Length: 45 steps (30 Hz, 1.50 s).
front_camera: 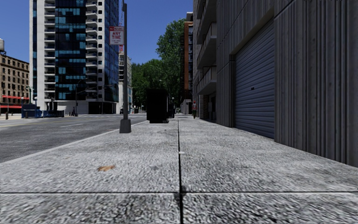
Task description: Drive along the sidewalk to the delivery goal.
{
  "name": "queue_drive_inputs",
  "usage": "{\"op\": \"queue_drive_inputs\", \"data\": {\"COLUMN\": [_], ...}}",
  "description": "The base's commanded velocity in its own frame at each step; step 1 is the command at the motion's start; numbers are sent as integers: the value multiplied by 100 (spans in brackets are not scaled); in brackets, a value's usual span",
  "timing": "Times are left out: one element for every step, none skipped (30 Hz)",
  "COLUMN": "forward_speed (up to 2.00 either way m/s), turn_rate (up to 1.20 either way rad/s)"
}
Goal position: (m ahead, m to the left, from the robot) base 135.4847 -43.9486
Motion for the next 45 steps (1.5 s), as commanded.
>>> {"op": "queue_drive_inputs", "data": {"forward_speed": [200,200,200,200,200,200,200,200,200,200,200,200,200,200,200,200,200,200,200,200,200,200,200,200,200,200,200,200,200,200,200,200,200,200,200,200,200,200,200,200,200,200,200,200,200], "turn_rate": [0,0,0,0,0,0,0,0,0,0,0,0,0,0,0,0,0,0,0,0,0,0,0,0,0,0,0,0,0,0,0,0,0,0,0,0,0,0,0,0,0,0,0,0,0]}}
